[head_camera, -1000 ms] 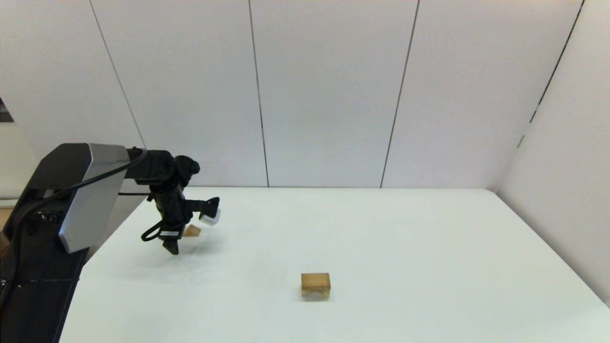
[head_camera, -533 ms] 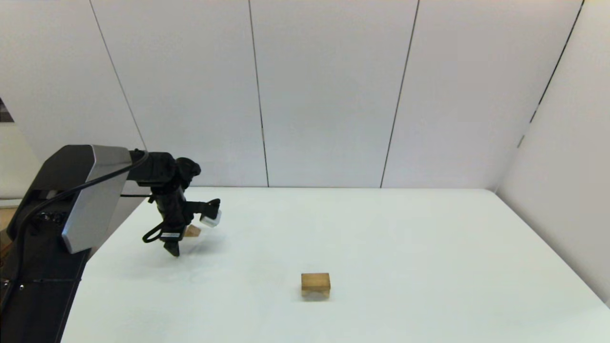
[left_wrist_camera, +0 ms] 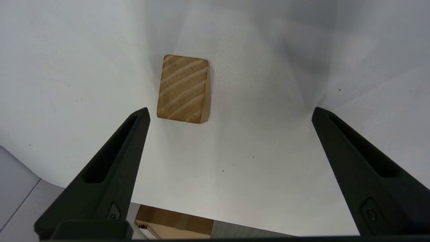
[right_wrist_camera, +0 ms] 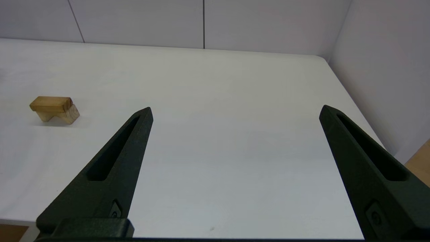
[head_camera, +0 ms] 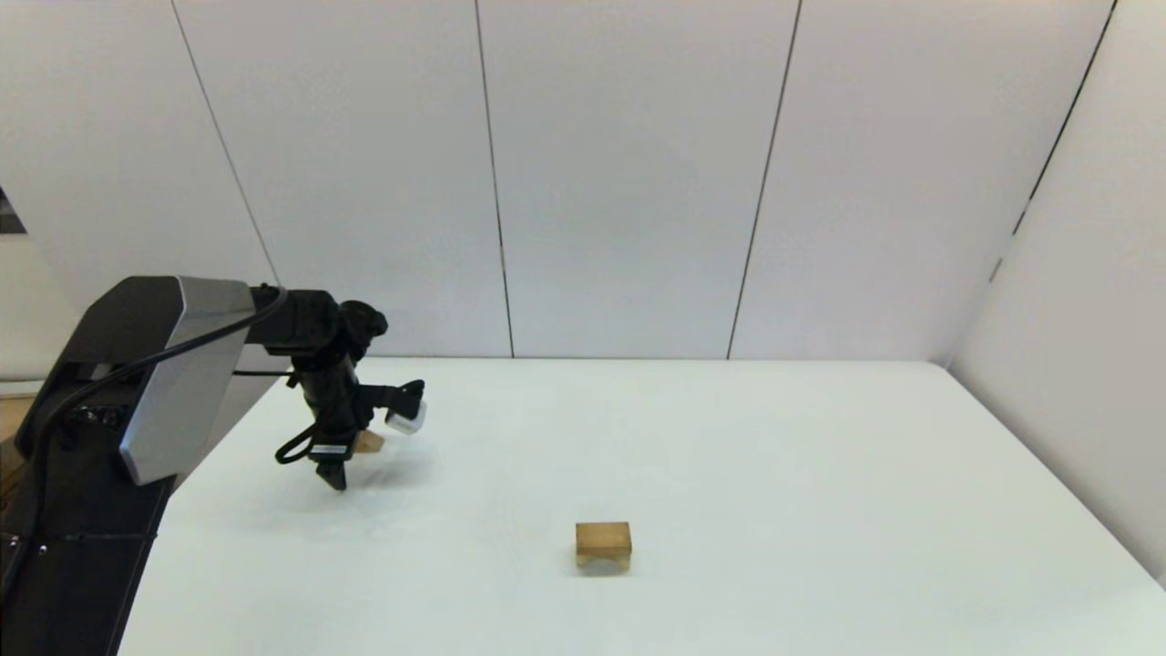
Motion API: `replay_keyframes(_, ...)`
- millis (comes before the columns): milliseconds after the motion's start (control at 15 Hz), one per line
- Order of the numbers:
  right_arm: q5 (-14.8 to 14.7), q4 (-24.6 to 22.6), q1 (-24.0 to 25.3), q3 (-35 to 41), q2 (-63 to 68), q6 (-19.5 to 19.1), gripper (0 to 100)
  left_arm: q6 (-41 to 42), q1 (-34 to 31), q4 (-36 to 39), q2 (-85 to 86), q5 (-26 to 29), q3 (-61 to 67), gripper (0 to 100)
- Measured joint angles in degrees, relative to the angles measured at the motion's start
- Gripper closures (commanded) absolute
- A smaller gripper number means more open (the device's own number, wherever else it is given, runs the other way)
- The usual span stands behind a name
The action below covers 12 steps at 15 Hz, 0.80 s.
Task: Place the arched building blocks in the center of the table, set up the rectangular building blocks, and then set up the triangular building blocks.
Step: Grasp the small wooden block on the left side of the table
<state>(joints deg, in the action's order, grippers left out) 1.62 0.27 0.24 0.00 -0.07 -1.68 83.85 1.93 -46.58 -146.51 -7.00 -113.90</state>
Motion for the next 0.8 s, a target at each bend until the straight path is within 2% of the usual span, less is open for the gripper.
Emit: replay_keyframes(800,0.0,0.0,0.0,0.0,0.0,0.0,0,0.0,0.3,-0.6,-0.1,-0.4,0.0,0)
